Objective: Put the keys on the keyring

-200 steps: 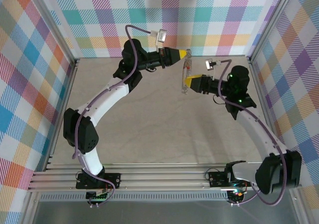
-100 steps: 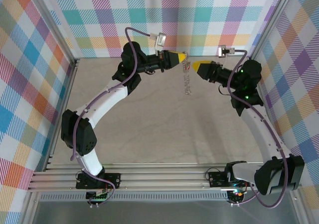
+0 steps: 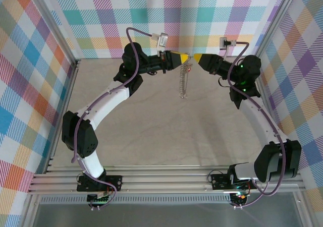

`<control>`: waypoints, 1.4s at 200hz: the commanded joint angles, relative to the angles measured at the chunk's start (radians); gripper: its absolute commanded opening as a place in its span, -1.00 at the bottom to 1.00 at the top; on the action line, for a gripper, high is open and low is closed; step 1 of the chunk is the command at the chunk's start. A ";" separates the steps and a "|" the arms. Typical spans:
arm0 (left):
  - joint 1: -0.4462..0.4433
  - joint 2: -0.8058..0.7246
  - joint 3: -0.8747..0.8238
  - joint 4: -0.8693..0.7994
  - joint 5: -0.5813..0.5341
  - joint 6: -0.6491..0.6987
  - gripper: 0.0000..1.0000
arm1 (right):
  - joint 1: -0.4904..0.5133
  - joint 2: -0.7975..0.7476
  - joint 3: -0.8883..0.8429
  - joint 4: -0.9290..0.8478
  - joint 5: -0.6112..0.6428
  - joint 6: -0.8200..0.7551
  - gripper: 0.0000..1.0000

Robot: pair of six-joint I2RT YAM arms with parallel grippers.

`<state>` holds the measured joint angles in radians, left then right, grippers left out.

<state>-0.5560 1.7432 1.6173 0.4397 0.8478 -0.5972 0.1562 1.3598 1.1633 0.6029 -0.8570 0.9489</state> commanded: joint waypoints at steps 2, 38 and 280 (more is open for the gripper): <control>-0.009 -0.039 0.009 0.083 0.016 -0.017 -1.00 | 0.007 0.013 0.032 0.102 -0.032 0.045 -0.27; -0.010 -0.032 0.015 0.086 0.017 -0.023 -1.00 | 0.029 0.025 0.041 0.104 -0.045 0.038 -0.36; 0.058 -0.049 0.235 -0.443 0.110 0.318 0.10 | -0.012 0.077 0.328 -0.590 -0.339 -0.505 -1.00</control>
<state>-0.5228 1.7081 1.7576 0.1677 0.8837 -0.4068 0.1570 1.4109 1.4120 0.1688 -1.0702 0.6044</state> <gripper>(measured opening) 0.543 0.052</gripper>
